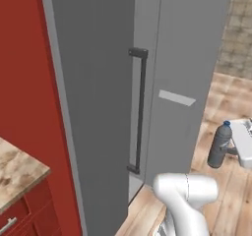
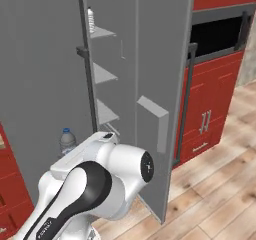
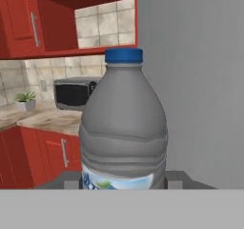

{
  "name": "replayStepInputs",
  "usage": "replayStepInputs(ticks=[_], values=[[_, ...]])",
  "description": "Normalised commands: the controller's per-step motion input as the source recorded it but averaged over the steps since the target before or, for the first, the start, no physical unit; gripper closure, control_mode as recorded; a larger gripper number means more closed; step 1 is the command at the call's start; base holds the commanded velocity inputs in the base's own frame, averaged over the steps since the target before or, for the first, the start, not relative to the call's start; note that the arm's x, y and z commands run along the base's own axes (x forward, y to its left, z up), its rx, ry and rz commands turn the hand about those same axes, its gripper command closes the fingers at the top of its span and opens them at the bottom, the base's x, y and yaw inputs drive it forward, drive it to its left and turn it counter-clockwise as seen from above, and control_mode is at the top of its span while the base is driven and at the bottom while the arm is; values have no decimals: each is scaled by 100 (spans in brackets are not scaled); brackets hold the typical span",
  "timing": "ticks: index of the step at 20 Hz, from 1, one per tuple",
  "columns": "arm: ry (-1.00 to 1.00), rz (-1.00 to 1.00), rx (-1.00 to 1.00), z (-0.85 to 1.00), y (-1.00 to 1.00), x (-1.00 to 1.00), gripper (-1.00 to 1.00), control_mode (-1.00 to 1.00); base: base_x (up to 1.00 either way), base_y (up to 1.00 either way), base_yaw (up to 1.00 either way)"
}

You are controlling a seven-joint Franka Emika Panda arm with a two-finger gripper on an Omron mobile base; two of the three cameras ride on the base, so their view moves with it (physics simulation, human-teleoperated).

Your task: Take the bottled waters from the counter and place them in the freezer to freeze. Close the freezer door after placing the bottles.

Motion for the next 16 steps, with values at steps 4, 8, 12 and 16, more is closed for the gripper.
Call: replayStepInputs(ticks=[4, 8, 12, 16], values=[[0, 0, 0, 0, 0, 0, 100, 100, 12, -16, 45], [0, 0, 0, 0, 0, 0, 100, 100, 1, -22, 45], [0, 0, 0, 0, 0, 0, 100, 100, 0, -36, 41], [0, 0, 0, 0, 0, 0, 100, 100, 0, -71, 34]])
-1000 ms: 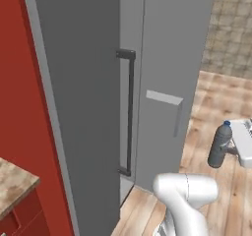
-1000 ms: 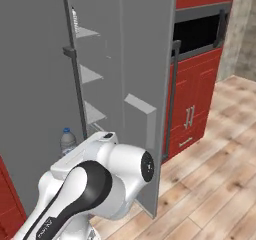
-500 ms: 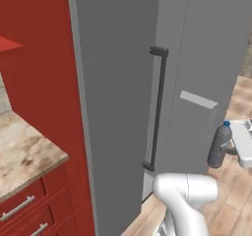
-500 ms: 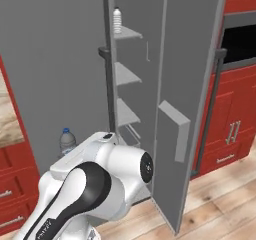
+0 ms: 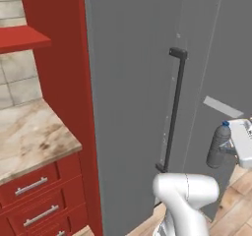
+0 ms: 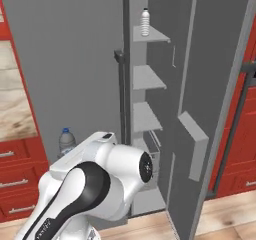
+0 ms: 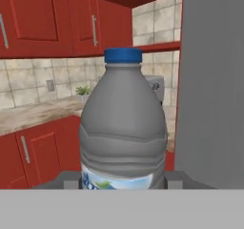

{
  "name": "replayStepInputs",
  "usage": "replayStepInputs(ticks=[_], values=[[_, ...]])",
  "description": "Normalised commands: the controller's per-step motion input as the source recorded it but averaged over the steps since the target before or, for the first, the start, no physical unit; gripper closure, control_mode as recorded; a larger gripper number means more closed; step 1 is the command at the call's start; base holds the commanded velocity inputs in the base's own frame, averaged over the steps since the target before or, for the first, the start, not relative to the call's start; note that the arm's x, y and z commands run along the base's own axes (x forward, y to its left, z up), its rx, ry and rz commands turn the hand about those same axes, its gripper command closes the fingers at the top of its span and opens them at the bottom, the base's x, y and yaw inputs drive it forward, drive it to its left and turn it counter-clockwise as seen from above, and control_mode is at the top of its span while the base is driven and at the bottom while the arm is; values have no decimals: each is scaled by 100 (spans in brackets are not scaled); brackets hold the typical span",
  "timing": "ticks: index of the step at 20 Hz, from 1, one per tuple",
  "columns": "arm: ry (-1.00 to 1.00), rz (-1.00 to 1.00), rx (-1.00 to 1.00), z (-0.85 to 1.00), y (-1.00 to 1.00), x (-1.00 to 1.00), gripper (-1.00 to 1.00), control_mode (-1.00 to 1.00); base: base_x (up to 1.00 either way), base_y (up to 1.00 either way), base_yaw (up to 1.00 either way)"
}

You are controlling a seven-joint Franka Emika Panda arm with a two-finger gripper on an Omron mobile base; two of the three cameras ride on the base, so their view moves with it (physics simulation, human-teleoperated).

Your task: Take the bottled waters from the counter and place them in the freezer to freeze. Close the freezer door after placing the bottles.

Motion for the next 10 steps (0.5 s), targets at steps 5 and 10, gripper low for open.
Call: replayStepInputs(ticks=[5, 10], values=[[0, 0, 0, 0, 0, 0, 100, 100, 0, -60, 2], [0, 0, 0, 0, 0, 0, 100, 100, 0, -23, -17]])
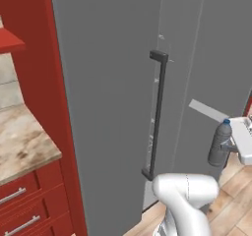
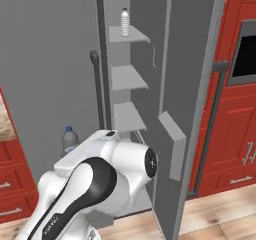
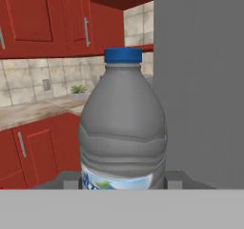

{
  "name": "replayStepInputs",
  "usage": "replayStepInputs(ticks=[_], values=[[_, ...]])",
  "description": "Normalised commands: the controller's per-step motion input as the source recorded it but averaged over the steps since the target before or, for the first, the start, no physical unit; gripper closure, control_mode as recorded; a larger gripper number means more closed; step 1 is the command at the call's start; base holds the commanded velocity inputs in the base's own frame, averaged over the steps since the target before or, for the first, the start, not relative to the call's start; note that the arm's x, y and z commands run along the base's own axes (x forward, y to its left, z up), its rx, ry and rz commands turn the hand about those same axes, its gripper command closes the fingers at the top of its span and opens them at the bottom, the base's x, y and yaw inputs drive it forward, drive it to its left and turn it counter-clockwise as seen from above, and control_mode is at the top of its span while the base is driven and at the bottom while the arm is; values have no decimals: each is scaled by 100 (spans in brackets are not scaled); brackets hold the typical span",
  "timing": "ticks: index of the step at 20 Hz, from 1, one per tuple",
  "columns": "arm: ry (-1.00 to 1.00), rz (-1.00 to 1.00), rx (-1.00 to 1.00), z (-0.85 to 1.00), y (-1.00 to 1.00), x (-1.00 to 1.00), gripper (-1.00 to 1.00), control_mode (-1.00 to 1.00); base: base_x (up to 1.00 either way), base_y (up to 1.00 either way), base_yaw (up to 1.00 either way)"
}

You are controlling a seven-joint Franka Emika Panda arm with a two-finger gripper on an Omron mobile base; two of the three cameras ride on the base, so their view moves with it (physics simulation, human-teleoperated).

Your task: Take the bottled waters from the counter and place them in the freezer to freeze. Close the freezer door after placing the bottles.

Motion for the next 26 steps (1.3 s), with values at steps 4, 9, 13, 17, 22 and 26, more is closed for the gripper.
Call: replayStepInputs(ticks=[4, 9, 13, 17, 22, 26], values=[[0, 0, 0, 0, 0, 0, 100, 100, 0, -39, -32], [0, 0, 0, 0, 0, 0, 100, 100, 0, -45, -33], [0, 0, 0, 0, 0, 0, 100, 100, 19, -8, -26], [0, 0, 0, 0, 0, 0, 100, 100, 34, 0, -19], [0, 0, 0, 0, 0, 0, 100, 100, 41, -15, -12], [0, 0, 0, 0, 0, 0, 100, 100, 50, -8, -7]])
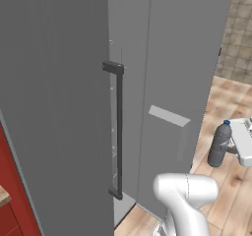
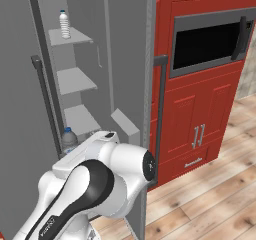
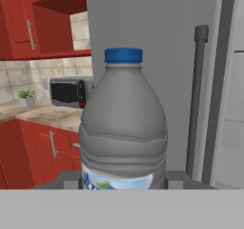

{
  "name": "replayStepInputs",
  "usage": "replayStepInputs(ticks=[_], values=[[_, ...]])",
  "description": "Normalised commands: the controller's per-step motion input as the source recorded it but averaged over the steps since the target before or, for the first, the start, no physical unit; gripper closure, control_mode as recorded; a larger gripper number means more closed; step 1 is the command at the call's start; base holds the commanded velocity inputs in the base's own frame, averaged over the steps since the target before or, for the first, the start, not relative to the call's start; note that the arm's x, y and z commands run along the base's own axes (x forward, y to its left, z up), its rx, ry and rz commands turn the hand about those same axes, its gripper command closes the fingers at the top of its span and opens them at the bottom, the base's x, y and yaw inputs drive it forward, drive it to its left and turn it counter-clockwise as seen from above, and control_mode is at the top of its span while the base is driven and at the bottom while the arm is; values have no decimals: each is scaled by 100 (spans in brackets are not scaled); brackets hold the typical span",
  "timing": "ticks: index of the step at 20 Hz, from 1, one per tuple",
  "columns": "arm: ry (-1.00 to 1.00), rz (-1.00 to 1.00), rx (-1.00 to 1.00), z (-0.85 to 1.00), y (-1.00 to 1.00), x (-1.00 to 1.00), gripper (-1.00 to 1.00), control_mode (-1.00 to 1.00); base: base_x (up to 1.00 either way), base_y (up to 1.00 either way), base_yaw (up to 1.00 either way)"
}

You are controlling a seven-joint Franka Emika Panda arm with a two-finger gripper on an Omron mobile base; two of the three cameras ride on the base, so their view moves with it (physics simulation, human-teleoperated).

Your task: Take the bottled waters from the counter and place them in the freezer to freeze. Close the freezer door after placing the bottles.

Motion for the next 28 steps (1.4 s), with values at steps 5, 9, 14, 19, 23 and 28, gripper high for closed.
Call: replayStepInputs(ticks=[5, 9, 14, 19, 23, 28], values=[[0, 0, 0, 0, 0, 0, 100, 100, 45, 3, -1], [0, 0, 0, 0, 0, 0, 100, 100, 42, 6, -2], [0, 0, 0, 0, 0, 0, 100, 100, 55, 0, -1], [0, 0, 0, 0, 0, 0, 100, 100, 54, -5, 0], [0, 0, 0, 0, 0, 0, 100, 100, 49, 0, 0], [0, 0, 0, 0, 0, 0, 100, 100, 42, 0, -1]])
